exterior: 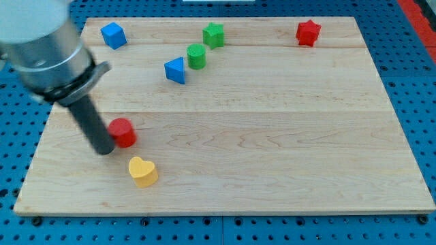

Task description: Push the red circle below the red star

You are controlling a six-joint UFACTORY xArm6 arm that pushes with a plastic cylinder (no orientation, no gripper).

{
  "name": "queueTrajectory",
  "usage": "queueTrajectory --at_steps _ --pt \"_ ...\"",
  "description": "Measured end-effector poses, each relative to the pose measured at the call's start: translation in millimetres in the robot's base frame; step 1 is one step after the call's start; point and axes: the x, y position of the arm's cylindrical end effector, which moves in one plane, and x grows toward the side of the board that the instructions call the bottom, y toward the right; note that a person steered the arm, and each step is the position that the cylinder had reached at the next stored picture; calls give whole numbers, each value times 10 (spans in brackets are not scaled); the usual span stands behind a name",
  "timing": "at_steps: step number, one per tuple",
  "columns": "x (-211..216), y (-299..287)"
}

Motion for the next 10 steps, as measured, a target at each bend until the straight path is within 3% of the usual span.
queueTrajectory --at_steps 1,2,3,5,7,10 --pt "-286 456" --pt "-299 65" --pt "-351 630" --pt "-726 475" --pt "-806 2469" --pt "-1320 1627"
